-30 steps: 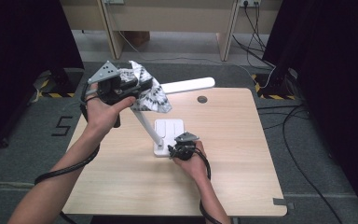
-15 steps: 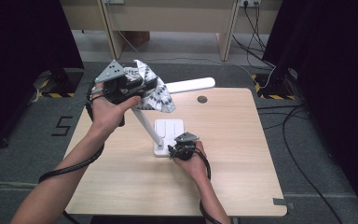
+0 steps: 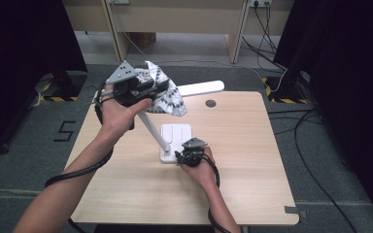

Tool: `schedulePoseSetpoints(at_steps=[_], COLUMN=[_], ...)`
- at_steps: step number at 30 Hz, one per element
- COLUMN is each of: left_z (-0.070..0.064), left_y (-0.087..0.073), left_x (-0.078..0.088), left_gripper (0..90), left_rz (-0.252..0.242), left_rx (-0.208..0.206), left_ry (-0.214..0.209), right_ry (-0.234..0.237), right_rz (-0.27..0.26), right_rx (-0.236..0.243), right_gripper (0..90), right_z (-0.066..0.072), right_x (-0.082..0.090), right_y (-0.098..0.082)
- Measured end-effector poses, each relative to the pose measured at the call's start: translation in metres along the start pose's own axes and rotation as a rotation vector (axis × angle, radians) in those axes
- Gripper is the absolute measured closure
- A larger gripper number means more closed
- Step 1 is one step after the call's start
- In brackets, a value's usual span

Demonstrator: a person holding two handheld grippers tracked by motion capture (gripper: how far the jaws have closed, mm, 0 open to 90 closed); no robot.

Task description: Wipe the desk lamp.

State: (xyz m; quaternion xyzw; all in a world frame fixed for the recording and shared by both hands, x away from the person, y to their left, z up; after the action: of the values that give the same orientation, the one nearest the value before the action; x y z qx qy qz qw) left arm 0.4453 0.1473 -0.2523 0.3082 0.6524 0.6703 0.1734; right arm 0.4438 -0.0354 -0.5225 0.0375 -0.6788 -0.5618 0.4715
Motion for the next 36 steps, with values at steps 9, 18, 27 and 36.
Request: schedulePoseSetpoints(at_steps=[9, 18, 27, 36], left_z=[-0.004, -0.009, -0.016, -0.021], left_y=[0.002, 0.004, 0.006, 0.009], left_x=[-0.006, -0.012, -0.016, -0.022], left_gripper=[79.7, 79.6, 79.6, 79.5], left_rz=[0.001, 0.0, 0.003, 0.011], left_rx=[-0.008, -0.01, -0.015, -0.015], left_ry=[0.001, -0.002, -0.013, -0.021], right_ry=[0.0, 0.002, 0.002, 0.002], right_rz=[-0.002, -0.001, -0.001, -0.002], right_rx=[-0.003, -0.002, -0.001, -0.001], right_gripper=[55.3, 55.3, 55.6, 55.6], right_z=[0.0, 0.0, 0.0, 0.0], right_x=[0.0, 0.0, 0.0, 0.0], right_y=[0.0, 0.0, 0.0, 0.0])
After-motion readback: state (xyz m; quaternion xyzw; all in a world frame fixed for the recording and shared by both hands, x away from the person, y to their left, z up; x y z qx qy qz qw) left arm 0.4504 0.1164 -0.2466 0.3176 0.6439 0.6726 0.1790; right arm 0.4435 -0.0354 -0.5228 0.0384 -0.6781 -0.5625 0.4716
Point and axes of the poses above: each handheld gripper's, and its own axes: x roughly backward along the jaws, y roughly out of its top, z roughly to its left, the point moved 2 cm from there along -x, roughly forward along the jaws, and after that the axes turned 6 degrees about y, right-handed, at the moved point
